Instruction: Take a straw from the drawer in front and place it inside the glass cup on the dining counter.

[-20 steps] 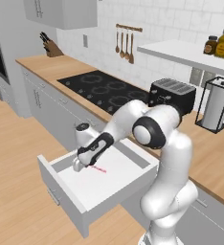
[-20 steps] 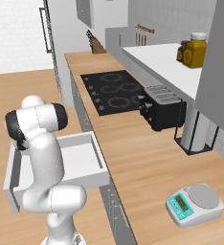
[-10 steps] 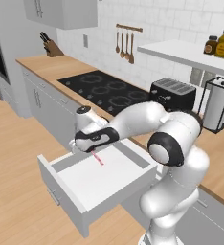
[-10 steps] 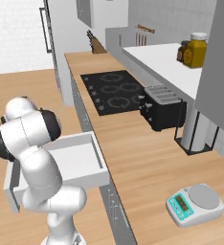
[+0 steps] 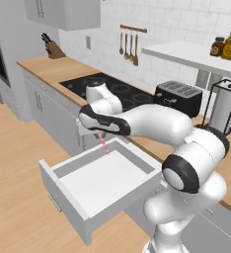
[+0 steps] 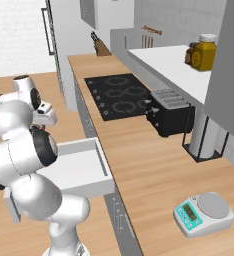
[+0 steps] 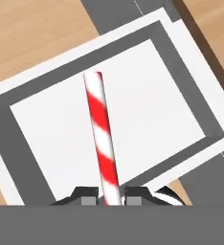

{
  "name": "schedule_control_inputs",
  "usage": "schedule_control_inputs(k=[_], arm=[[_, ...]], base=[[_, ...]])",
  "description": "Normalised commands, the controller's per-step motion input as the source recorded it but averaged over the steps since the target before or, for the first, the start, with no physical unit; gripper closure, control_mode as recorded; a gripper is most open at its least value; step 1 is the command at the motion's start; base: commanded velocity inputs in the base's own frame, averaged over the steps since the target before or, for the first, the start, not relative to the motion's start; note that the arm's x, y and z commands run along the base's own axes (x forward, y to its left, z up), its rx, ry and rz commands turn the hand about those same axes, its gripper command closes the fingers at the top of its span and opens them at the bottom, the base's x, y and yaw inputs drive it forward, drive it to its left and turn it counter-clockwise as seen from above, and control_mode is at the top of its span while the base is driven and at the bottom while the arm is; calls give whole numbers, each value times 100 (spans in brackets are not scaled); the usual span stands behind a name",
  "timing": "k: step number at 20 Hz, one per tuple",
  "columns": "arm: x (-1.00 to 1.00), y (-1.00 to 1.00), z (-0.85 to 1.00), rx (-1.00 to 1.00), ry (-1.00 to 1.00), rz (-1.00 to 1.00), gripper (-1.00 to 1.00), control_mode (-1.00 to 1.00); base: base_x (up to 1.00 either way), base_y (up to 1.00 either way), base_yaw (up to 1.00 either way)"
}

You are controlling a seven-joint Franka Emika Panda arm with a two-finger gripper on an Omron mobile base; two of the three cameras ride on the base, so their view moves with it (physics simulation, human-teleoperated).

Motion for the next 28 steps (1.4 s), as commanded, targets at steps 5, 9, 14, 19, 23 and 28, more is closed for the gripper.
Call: schedule_control_inputs(k=[5, 9, 14, 19, 23, 28], arm=[[0, -63, 82, 18, 4, -9, 100, -100], [0, -64, 49, 6, 2, -18, 100, -100], [-1, -63, 16, 0, 0, -16, 100, -100], [-6, -8, 1, 0, -1, -1, 100, 100], [0, 0, 0, 0, 0, 0, 100, 100], [0, 0, 0, 0, 0, 0, 100, 100]], base=[[0, 0, 0], [0, 0, 0], [0, 0, 0], [-64, -15, 0], [-100, -1, 6], [-100, 29, 40]])
